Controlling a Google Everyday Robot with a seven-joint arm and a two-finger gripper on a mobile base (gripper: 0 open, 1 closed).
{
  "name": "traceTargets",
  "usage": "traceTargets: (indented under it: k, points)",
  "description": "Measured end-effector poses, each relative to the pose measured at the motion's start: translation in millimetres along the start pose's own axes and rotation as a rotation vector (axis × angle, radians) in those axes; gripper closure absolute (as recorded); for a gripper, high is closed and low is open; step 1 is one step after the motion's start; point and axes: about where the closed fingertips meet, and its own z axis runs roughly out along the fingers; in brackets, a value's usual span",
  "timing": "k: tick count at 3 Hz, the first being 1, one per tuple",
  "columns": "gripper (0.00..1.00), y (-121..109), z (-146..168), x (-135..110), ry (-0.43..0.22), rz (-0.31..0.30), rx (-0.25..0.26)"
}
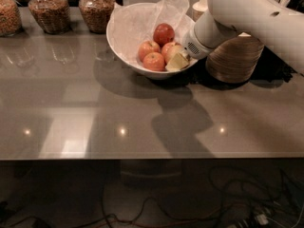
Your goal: Pick apple from white bowl
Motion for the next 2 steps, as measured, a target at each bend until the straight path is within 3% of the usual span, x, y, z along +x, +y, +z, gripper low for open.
traceTargets:
  k: [1, 2]
  points:
    - [0.83, 0.5, -1.1, 0.2, -0.007, 0.002, -0.001]
    - [1.00, -1.1, -9.9, -5.5, -0.049, -0.005, 0.004]
